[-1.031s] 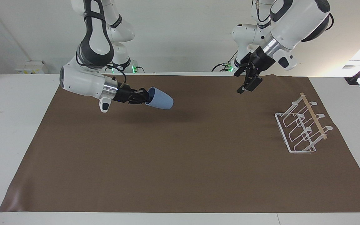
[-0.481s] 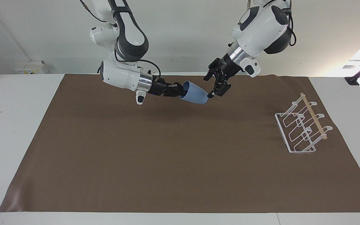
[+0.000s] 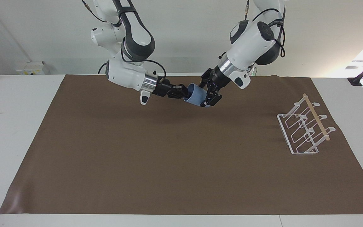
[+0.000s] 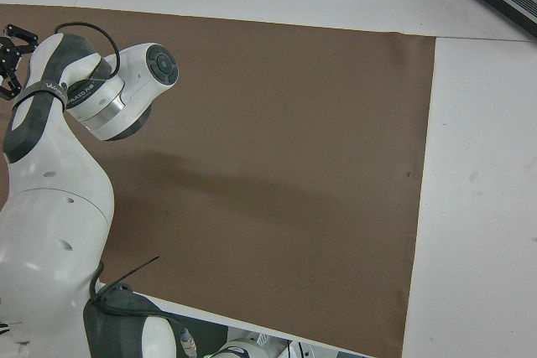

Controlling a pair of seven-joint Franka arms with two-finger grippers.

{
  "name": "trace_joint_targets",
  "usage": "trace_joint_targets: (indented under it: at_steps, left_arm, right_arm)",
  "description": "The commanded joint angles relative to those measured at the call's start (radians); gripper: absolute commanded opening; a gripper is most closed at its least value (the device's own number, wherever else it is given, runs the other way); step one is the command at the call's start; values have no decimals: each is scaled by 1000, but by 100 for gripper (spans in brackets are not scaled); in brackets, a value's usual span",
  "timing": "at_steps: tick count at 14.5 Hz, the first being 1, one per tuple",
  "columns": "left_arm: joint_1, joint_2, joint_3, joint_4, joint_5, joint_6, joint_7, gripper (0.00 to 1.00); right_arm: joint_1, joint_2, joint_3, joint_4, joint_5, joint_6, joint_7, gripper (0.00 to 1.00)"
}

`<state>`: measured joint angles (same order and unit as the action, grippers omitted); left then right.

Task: Hang cup on cup holder
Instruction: 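Carry the cup with the right gripper while the left gripper reaches it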

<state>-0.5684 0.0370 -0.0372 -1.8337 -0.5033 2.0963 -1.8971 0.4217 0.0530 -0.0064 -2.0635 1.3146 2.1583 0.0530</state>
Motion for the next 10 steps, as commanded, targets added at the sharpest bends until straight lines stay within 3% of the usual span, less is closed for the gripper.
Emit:
trace_joint_targets:
  at_steps: [1, 5, 6, 7, 8, 10]
  left_arm:
    - [-21, 1, 10, -9, 6, 16, 35, 0]
    - [-15, 1, 8, 1, 8, -33, 42, 0]
    - [-13, 1, 10, 8, 15, -48, 46, 0]
    - [-11, 1, 11, 20, 23, -70, 44, 0]
    - [-4, 1, 14, 28, 25, -94, 44, 0]
    - [31, 0, 14, 54, 73, -131, 43, 0]
  right_arm:
    - [12, -24, 5, -10, 28, -12, 11, 0]
    - [12, -22, 5, -6, 29, -11, 11, 2]
    - [11, -21, 5, -4, 29, -12, 14, 11]
    - [11, -19, 5, -1, 29, -11, 25, 47]
    - [11, -21, 5, -1, 29, -11, 34, 97]
    - [-1, -25, 0, 5, 28, -8, 56, 99]
